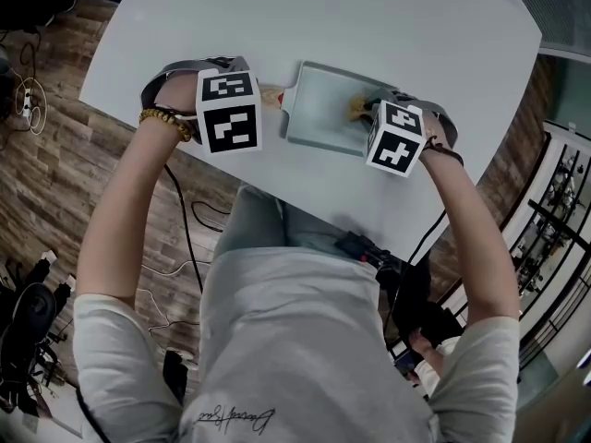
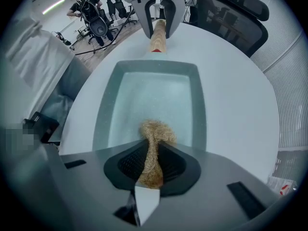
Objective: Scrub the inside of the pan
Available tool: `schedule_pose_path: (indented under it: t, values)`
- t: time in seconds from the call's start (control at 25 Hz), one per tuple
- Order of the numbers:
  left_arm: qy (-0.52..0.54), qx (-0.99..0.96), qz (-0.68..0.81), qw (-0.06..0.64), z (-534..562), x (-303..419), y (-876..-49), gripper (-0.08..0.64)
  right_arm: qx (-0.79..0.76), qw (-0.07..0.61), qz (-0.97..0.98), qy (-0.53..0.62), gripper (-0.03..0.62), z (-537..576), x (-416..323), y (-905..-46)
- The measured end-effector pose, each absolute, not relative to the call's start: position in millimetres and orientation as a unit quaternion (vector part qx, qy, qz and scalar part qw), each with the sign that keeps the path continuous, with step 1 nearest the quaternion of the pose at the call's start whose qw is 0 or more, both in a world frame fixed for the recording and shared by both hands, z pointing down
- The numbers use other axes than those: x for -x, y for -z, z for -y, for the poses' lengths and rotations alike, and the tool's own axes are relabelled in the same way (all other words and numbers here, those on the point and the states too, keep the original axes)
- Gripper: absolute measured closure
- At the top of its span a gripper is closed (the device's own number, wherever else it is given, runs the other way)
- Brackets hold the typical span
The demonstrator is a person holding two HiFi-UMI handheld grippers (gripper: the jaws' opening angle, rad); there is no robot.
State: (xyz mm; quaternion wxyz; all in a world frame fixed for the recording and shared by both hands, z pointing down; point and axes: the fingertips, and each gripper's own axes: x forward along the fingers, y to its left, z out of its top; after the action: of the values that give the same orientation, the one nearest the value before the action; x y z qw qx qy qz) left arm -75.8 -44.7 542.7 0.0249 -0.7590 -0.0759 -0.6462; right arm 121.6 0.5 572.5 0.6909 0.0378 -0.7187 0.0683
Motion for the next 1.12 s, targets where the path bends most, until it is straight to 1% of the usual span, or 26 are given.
schedule_pose_path:
  t: [0.24,0.44,0.76,0.96,1.12]
  values:
    - [0.648,0.758,0.074,0.021,45.6,72.6,-541.1,0.410,-0.013,0.687,0.723,-0.072,0.518,-28.9,-119.0,-570.4]
    - [0.649,0.757,0.074,0.020,47.2,73.4,-543.1,0.410,0.006,0.679,0.727,-0.104,0.518,-48.4,-114.2,-570.8]
    - [0.648,0.758,0.077,0.016,45.9,74.6,-544.1,0.410,0.028,0.680,0.723,-0.122,0.518,-61.1,-111.1,-571.2]
    - [0.652,0.753,0.087,0.028,45.7,73.4,-544.8,0.411,0.029,0.673,0.724,-0.150,0.518,-59.5,-110.6,-570.8]
    - [0.648,0.755,0.091,0.040,43.9,75.1,-544.6,0.411,0.017,0.664,0.732,-0.150,0.518,-59.0,-107.8,-570.0]
